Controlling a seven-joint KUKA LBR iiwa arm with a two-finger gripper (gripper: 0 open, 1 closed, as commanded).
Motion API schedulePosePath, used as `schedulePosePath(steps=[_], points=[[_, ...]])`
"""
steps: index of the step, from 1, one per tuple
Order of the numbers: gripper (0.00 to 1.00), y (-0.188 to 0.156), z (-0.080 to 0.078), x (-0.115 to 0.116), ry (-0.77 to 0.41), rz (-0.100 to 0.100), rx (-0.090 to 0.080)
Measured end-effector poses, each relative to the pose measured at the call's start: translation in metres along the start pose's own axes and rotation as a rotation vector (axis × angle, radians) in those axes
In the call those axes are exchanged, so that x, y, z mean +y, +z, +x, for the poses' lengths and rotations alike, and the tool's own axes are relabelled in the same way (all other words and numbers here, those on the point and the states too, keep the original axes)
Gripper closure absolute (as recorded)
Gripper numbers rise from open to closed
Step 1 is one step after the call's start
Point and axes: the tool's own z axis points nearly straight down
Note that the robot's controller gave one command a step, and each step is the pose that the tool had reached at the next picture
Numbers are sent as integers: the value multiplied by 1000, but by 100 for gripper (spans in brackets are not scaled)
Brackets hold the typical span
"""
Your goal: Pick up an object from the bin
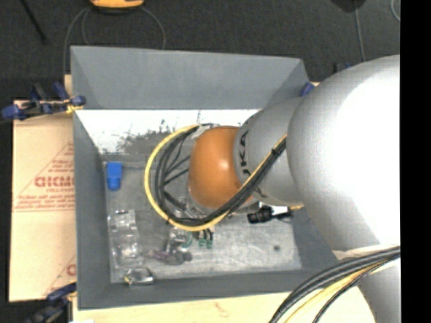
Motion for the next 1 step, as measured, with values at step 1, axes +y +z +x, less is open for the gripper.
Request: schedulePosePath(steps=[1], points=[[100, -136, -8, -11, -6, 2, 8]])
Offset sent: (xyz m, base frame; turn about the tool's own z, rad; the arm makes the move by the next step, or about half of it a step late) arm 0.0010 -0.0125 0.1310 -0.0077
